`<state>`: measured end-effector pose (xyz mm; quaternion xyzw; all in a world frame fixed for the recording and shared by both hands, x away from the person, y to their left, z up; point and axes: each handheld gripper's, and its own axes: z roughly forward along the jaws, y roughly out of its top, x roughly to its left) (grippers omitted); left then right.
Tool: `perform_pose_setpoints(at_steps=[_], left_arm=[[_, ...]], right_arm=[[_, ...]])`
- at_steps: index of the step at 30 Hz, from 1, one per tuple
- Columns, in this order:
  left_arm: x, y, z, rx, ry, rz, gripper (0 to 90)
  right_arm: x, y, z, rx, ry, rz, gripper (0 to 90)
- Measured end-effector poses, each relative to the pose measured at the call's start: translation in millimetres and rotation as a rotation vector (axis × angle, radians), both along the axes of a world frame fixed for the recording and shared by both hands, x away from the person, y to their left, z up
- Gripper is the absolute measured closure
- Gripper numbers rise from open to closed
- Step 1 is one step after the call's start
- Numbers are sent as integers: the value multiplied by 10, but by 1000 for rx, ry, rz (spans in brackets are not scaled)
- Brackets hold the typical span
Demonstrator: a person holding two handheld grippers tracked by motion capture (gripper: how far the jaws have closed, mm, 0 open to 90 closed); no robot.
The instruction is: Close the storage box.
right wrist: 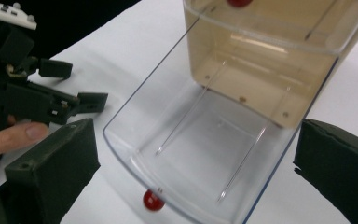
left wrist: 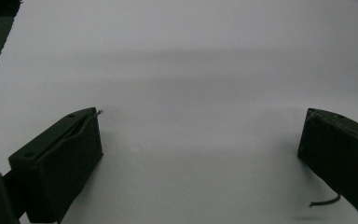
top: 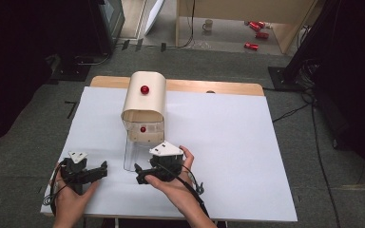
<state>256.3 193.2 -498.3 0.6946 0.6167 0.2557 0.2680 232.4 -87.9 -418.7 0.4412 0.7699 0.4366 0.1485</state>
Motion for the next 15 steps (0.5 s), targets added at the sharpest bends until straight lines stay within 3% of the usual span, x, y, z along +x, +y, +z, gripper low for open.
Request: perform_pose_setpoints(at_steps=[7,15], left_arm=[[0,-1,0,0,0,0,0],[0,-1,-1,0,-1,1,0]], right_arm=[[-207,-60,-209,12,13,-52,0],[-330,-63,-389,21,50,-57,0]])
